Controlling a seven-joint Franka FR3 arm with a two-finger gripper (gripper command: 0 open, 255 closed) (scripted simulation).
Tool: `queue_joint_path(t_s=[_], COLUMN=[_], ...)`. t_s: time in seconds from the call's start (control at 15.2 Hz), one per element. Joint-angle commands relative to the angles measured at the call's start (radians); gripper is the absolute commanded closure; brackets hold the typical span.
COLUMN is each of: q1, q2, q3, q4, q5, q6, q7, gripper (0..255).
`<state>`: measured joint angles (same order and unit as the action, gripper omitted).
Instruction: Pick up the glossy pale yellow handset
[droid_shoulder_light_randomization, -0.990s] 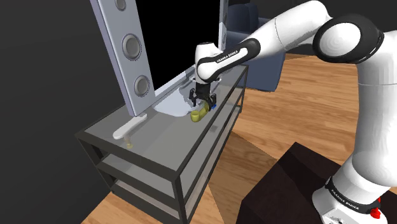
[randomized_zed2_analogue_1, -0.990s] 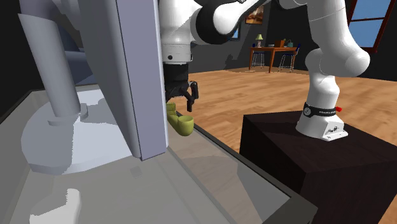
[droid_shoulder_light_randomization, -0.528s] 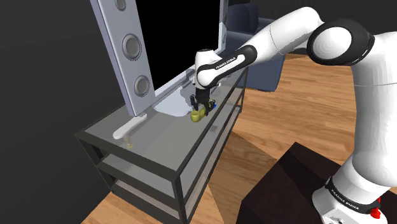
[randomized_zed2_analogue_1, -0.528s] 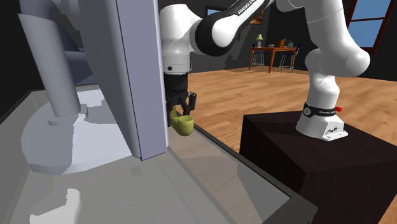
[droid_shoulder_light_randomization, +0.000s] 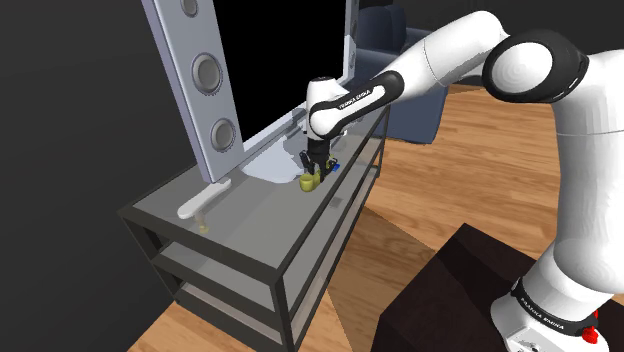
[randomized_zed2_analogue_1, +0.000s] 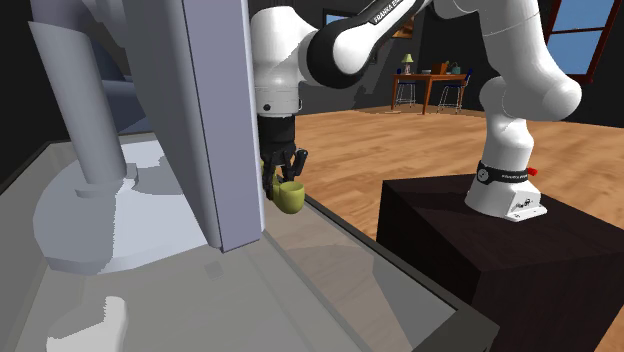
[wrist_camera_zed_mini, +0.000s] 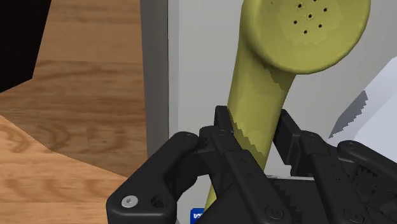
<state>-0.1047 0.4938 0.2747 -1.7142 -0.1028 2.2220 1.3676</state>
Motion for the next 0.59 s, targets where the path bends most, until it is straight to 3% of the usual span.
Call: queue_joint_path(t_s=[0.0, 0.53], q1=[0.0, -0.006], q2=[0.001, -0.049], q3=[0.0, 0.009], q4=[0.0, 0.036], q5=[0.0, 0.016], q6=[0.002, -0.084], q7=[0.0, -0.007], gripper=[255, 255])
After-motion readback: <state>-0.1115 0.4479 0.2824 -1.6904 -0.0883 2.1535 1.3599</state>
